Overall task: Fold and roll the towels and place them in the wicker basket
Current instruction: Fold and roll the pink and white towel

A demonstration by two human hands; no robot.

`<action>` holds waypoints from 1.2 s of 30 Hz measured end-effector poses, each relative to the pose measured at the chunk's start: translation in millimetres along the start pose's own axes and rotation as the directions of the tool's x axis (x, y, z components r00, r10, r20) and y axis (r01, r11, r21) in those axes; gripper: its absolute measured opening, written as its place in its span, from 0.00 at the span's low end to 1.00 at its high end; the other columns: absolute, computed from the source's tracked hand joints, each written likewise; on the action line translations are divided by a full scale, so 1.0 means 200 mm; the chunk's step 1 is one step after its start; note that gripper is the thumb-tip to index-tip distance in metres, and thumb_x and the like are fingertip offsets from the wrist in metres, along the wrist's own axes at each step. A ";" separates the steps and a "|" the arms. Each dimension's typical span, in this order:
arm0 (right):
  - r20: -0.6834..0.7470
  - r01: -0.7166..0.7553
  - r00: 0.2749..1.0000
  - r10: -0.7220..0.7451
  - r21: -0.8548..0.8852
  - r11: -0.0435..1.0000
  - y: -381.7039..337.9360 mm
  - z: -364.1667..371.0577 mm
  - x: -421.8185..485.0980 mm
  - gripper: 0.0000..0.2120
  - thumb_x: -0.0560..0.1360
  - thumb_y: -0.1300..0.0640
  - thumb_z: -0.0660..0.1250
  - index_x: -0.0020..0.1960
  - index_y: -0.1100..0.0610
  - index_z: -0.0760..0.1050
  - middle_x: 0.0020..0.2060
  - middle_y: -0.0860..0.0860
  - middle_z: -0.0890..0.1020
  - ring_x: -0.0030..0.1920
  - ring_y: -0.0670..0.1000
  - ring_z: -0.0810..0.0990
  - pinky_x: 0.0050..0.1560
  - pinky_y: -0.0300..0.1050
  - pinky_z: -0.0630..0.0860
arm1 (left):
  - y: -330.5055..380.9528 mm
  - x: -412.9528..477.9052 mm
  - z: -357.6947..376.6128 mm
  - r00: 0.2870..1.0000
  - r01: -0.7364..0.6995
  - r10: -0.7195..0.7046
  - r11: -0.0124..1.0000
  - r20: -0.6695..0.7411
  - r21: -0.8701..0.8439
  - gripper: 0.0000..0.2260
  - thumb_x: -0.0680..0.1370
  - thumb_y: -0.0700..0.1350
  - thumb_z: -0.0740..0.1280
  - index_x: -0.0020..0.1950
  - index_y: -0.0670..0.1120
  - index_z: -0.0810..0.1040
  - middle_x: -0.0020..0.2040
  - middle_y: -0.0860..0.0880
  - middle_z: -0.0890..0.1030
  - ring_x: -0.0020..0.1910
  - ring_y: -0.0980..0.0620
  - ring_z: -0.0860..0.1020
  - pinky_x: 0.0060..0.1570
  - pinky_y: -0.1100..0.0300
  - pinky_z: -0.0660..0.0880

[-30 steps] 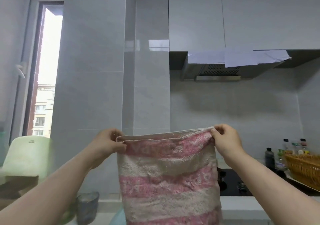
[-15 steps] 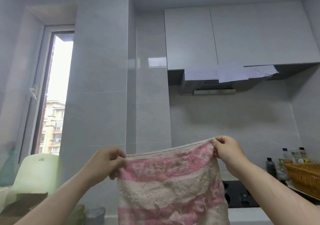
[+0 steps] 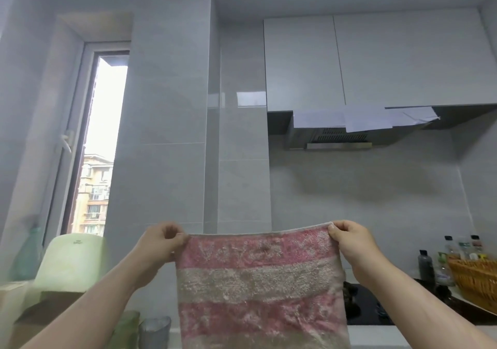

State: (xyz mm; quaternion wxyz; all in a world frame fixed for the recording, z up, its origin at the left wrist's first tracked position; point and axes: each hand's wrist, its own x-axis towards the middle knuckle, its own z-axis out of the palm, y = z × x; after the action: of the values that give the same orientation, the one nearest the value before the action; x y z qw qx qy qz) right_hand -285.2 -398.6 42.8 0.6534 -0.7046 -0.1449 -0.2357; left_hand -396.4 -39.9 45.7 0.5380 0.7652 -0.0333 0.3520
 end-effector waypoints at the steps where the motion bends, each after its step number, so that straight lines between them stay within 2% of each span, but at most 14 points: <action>1: 0.006 -0.007 1.000 0.007 0.003 1.000 0.02 0.01 0.00 0.12 0.81 0.59 0.62 0.45 0.66 0.76 0.39 0.58 0.79 0.40 0.56 0.76 0.44 0.50 0.74 | 0.00 0.00 0.01 0.999 0.008 -0.009 0.999 -0.031 -0.032 0.06 0.77 0.34 0.68 0.41 0.40 0.76 0.35 0.45 0.77 0.34 0.49 0.75 0.36 0.55 0.74; 4: 0.035 -0.029 0.999 0.029 0.011 1.000 0.04 0.01 -0.01 0.11 0.82 0.59 0.61 0.44 0.64 0.75 0.37 0.59 0.77 0.38 0.56 0.75 0.44 0.56 0.76 | -0.01 0.03 0.03 0.991 0.004 -0.014 0.997 -0.134 -0.076 0.02 0.77 0.35 0.69 0.48 0.39 0.79 0.42 0.42 0.80 0.38 0.47 0.78 0.37 0.54 0.77; 8: 0.021 0.010 1.000 -0.009 -0.061 0.998 0.08 0.05 0.02 0.10 0.80 0.56 0.63 0.44 0.58 0.79 0.41 0.59 0.83 0.41 0.58 0.81 0.45 0.57 0.79 | -0.06 0.10 0.01 0.984 0.006 0.003 0.999 -0.178 0.048 0.02 0.75 0.39 0.73 0.43 0.40 0.82 0.41 0.42 0.83 0.41 0.44 0.81 0.44 0.49 0.79; 11: 0.018 0.044 0.999 -0.042 -0.124 0.991 0.16 0.10 0.05 0.09 0.80 0.56 0.65 0.43 0.57 0.79 0.41 0.55 0.84 0.44 0.57 0.82 0.49 0.57 0.80 | -0.13 0.14 0.04 0.977 -0.008 0.041 0.988 -0.211 0.157 0.03 0.74 0.39 0.73 0.41 0.41 0.82 0.39 0.43 0.83 0.39 0.46 0.80 0.42 0.52 0.77; 13: 0.015 0.053 0.999 -0.051 -0.181 0.982 0.23 0.14 0.07 0.08 0.79 0.55 0.65 0.43 0.55 0.79 0.41 0.52 0.84 0.44 0.54 0.82 0.50 0.55 0.80 | -0.21 0.16 0.08 0.971 -0.025 0.080 0.971 -0.226 0.236 0.04 0.74 0.39 0.73 0.40 0.40 0.82 0.37 0.44 0.82 0.37 0.48 0.79 0.39 0.56 0.74; 15: 0.011 0.048 0.999 -0.047 -0.217 0.975 0.33 0.18 0.09 0.08 0.79 0.56 0.66 0.42 0.54 0.79 0.40 0.51 0.83 0.43 0.54 0.82 0.48 0.52 0.79 | -0.31 0.19 0.12 0.971 0.002 0.068 0.958 -0.231 0.288 0.04 0.74 0.39 0.72 0.40 0.40 0.83 0.38 0.44 0.83 0.39 0.47 0.80 0.42 0.54 0.75; 21: 0.041 -0.039 0.998 0.053 -0.278 0.960 0.66 0.30 0.10 0.08 0.80 0.58 0.64 0.44 0.55 0.79 0.41 0.50 0.82 0.43 0.51 0.80 0.37 0.43 0.72 | -0.71 0.23 0.26 0.977 0.022 0.065 0.916 -0.204 0.401 0.08 0.76 0.41 0.69 0.36 0.45 0.80 0.35 0.48 0.81 0.38 0.49 0.79 0.40 0.55 0.73; 23: 0.038 -0.064 0.996 0.079 -0.292 0.954 0.77 0.33 0.11 0.08 0.80 0.59 0.64 0.44 0.55 0.79 0.41 0.50 0.82 0.43 0.50 0.79 0.38 0.42 0.71 | -0.83 0.24 0.32 0.976 -0.041 0.144 0.856 -0.161 0.515 0.10 0.78 0.42 0.66 0.37 0.46 0.76 0.36 0.49 0.78 0.37 0.50 0.76 0.38 0.53 0.71; 26: 0.019 -0.119 0.991 0.133 -0.333 0.935 0.94 0.37 0.14 0.08 0.80 0.58 0.63 0.45 0.55 0.78 0.41 0.50 0.81 0.43 0.49 0.78 0.39 0.43 0.72 | -1.01 0.24 0.41 0.947 -0.194 0.321 0.628 -0.024 0.753 0.09 0.80 0.44 0.60 0.40 0.47 0.71 0.39 0.50 0.73 0.37 0.47 0.73 0.33 0.54 0.66; 28: -0.002 -0.150 0.987 0.161 -0.363 0.920 1.06 0.40 0.17 0.08 0.80 0.57 0.63 0.44 0.55 0.77 0.41 0.49 0.81 0.42 0.49 0.78 0.40 0.44 0.74 | -1.12 0.25 0.46 0.938 -0.243 0.341 0.519 0.062 0.819 0.07 0.76 0.46 0.59 0.39 0.47 0.72 0.38 0.49 0.73 0.35 0.44 0.74 0.28 0.58 0.63; 29: -0.009 -0.162 0.985 0.171 -0.378 0.912 1.12 0.41 0.18 0.09 0.80 0.57 0.63 0.43 0.55 0.78 0.40 0.49 0.82 0.42 0.49 0.79 0.40 0.45 0.74 | -1.16 0.26 0.50 0.947 -0.209 0.319 0.526 0.037 0.825 0.07 0.75 0.46 0.60 0.39 0.47 0.72 0.37 0.48 0.74 0.34 0.42 0.75 0.28 0.57 0.64; 31: -0.008 -0.181 0.980 0.196 -0.422 0.888 1.21 0.44 0.20 0.09 0.79 0.56 0.64 0.41 0.54 0.78 0.38 0.48 0.82 0.40 0.48 0.79 0.37 0.43 0.72 | -1.24 0.28 0.57 0.969 -0.049 0.222 0.615 -0.113 0.787 0.07 0.77 0.43 0.62 0.38 0.47 0.72 0.38 0.47 0.76 0.36 0.40 0.77 0.31 0.54 0.66; 33: 0.000 -0.189 0.977 0.212 -0.457 0.869 1.29 0.47 0.23 0.09 0.78 0.57 0.65 0.40 0.53 0.79 0.37 0.47 0.82 0.40 0.47 0.79 0.36 0.42 0.71 | -1.31 0.29 0.63 0.969 0.072 0.114 0.718 -0.220 0.692 0.08 0.76 0.40 0.65 0.37 0.46 0.71 0.37 0.46 0.77 0.38 0.40 0.76 0.34 0.52 0.67; 36: -0.004 -0.222 0.968 0.251 -0.475 0.851 1.40 0.52 0.27 0.09 0.77 0.56 0.65 0.39 0.53 0.79 0.36 0.47 0.82 0.40 0.48 0.79 0.41 0.46 0.76 | -1.44 0.27 0.73 0.949 0.194 -0.037 0.850 -0.312 0.490 0.09 0.75 0.37 0.67 0.36 0.43 0.73 0.34 0.47 0.77 0.35 0.45 0.73 0.33 0.53 0.65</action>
State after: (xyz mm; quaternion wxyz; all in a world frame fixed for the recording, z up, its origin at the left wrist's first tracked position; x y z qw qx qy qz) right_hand -81.2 -331.4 -171.4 0.4816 -0.8614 -0.0144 -0.1611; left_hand -159.0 -26.4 -178.8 0.3334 0.8212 0.1880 0.4232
